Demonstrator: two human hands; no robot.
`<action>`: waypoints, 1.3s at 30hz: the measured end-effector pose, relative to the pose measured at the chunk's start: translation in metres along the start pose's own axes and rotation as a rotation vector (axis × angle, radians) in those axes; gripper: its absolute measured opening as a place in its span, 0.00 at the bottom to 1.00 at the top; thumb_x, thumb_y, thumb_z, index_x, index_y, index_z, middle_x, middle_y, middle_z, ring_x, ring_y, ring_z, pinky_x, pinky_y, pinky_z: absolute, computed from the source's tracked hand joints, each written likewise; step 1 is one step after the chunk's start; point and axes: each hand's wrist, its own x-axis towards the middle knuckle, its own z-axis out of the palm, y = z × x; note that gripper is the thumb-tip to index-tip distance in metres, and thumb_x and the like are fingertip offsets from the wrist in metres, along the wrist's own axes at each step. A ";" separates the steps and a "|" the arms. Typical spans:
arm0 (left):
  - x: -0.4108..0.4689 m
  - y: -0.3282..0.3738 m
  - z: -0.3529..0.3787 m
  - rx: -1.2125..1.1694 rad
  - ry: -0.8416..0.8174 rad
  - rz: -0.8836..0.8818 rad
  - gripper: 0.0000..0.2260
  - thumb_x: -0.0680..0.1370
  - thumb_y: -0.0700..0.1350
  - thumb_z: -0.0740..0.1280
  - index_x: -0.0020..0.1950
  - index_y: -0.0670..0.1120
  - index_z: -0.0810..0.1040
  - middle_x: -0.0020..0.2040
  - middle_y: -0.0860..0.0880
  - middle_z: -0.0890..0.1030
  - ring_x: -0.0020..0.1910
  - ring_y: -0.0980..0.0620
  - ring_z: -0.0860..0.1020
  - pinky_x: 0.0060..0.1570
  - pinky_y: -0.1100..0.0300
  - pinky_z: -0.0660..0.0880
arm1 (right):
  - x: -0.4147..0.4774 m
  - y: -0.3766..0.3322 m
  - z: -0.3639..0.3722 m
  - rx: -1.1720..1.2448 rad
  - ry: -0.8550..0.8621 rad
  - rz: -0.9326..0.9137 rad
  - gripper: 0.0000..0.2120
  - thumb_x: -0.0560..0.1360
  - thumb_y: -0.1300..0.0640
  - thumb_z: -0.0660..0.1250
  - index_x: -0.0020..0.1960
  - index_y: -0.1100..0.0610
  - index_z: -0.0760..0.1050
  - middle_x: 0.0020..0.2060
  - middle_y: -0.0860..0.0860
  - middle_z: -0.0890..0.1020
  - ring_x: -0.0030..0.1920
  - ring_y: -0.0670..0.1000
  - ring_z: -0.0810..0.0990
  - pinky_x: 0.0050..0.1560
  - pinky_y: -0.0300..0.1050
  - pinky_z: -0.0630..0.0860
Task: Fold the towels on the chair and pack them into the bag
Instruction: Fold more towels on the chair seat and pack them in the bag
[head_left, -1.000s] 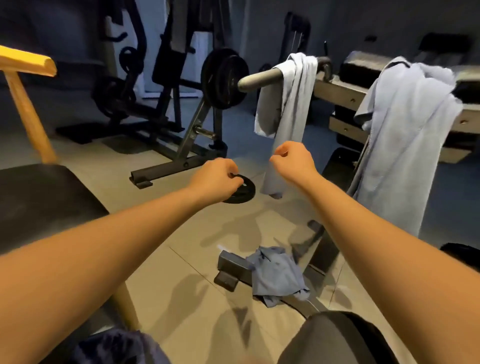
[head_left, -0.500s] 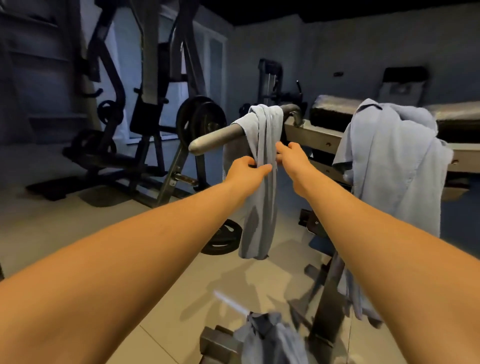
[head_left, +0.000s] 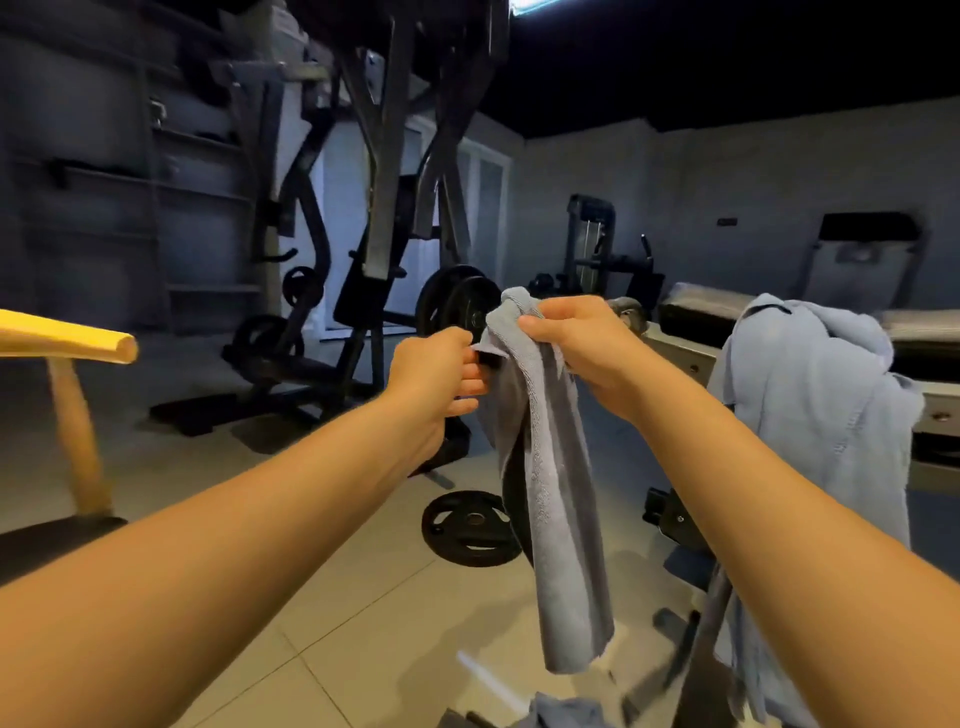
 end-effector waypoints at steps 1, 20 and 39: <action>-0.009 0.007 -0.015 -0.001 0.023 0.010 0.10 0.82 0.45 0.64 0.49 0.42 0.83 0.42 0.44 0.86 0.39 0.49 0.84 0.44 0.55 0.82 | -0.003 -0.012 0.007 -0.007 -0.069 -0.025 0.14 0.78 0.52 0.69 0.52 0.64 0.82 0.45 0.60 0.84 0.44 0.54 0.80 0.49 0.50 0.75; -0.128 0.038 -0.292 0.523 -0.185 0.068 0.08 0.78 0.44 0.71 0.53 0.41 0.86 0.55 0.37 0.83 0.55 0.42 0.79 0.62 0.41 0.76 | -0.016 -0.130 0.205 -0.046 -0.973 -0.123 0.09 0.82 0.58 0.66 0.51 0.64 0.81 0.42 0.55 0.80 0.40 0.49 0.78 0.43 0.41 0.77; -0.032 -0.013 -0.426 0.679 0.153 -0.003 0.09 0.79 0.47 0.72 0.48 0.42 0.86 0.43 0.48 0.84 0.46 0.51 0.81 0.46 0.57 0.75 | 0.075 -0.073 0.378 0.035 -1.009 0.041 0.10 0.79 0.51 0.70 0.46 0.58 0.84 0.48 0.58 0.86 0.47 0.53 0.84 0.51 0.49 0.80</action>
